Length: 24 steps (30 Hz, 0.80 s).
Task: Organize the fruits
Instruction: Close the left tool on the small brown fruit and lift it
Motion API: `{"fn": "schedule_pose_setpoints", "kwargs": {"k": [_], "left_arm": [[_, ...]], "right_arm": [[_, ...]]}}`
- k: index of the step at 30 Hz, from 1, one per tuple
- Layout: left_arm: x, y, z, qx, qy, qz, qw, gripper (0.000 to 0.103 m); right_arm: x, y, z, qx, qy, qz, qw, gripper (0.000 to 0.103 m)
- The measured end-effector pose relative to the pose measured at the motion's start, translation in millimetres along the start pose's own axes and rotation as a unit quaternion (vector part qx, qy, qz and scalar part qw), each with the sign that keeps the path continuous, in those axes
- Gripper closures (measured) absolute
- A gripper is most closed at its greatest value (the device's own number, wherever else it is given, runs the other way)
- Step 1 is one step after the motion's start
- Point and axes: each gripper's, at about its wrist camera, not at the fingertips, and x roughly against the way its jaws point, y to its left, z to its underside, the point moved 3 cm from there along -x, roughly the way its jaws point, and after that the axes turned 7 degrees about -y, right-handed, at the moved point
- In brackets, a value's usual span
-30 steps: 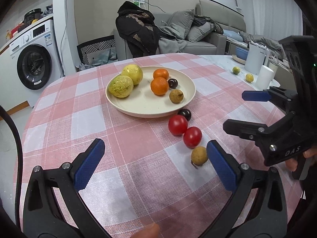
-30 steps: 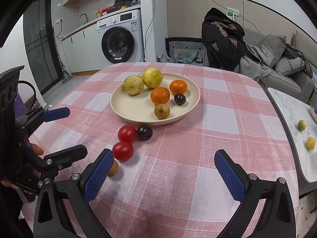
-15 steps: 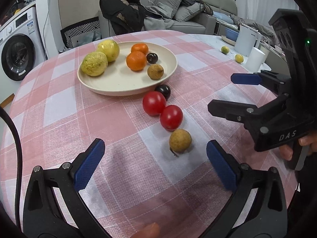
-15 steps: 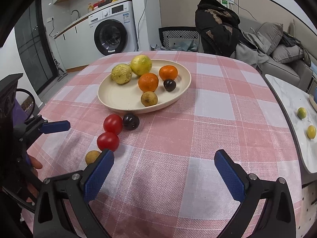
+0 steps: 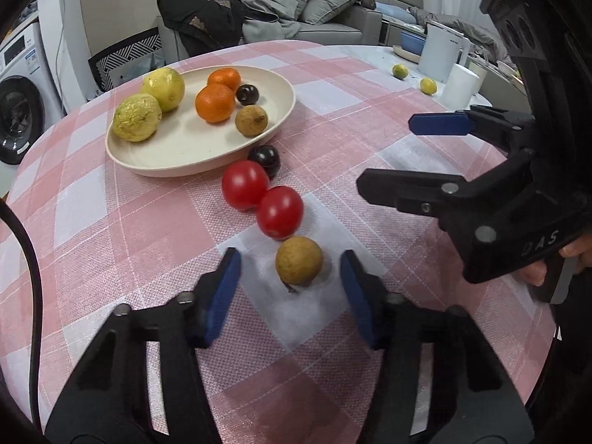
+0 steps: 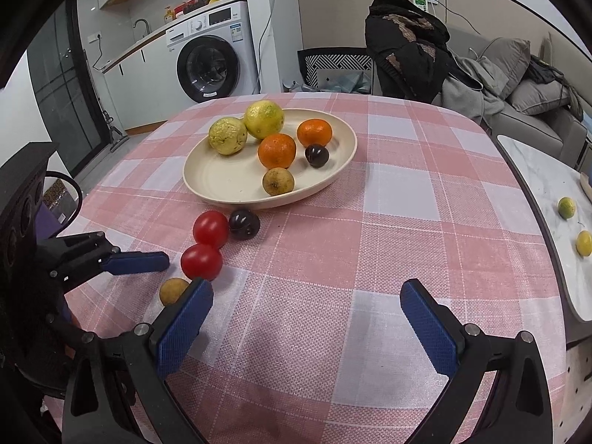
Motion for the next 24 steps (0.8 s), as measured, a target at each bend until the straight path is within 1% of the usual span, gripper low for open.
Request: {"fn": "schedule_pose_setpoints", "kwargs": {"k": [1,2,3,5,10,13,19,24], "left_arm": [[1,-1,0,-0.002,0.000,0.003,1.0000,0.064],[1,-2,0,-0.004,-0.001,0.006,1.0000,0.074],[2,-2,1,-0.005,-0.002,0.011,0.9999,0.081],[4,-3,2,-0.005,-0.003,0.020,0.9998,0.081],[10,-1,4,-0.006,-0.010,0.018,0.9998,0.081],[19,5,3,0.004,-0.025,0.020,0.9995,0.081],[40,22,0,0.021,-0.058,0.002,0.9981,0.081],[48,35,-4,0.036,-0.074,-0.009,0.9965,0.081]], "right_arm": [[0,0,0,0.000,0.000,0.000,1.000,0.000],[0,0,0,0.000,-0.001,0.000,1.000,0.000],[0,0,0,0.000,-0.001,-0.001,1.000,0.000],[0,0,0,0.000,-0.001,0.000,1.000,0.000],[1,0,0,0.001,-0.001,-0.001,1.000,0.000],[1,1,0,0.001,-0.001,-0.001,1.000,0.000],[-1,6,2,0.002,0.007,-0.016,1.000,0.000],[-3,18,3,0.015,0.014,-0.037,0.999,0.000]]}}
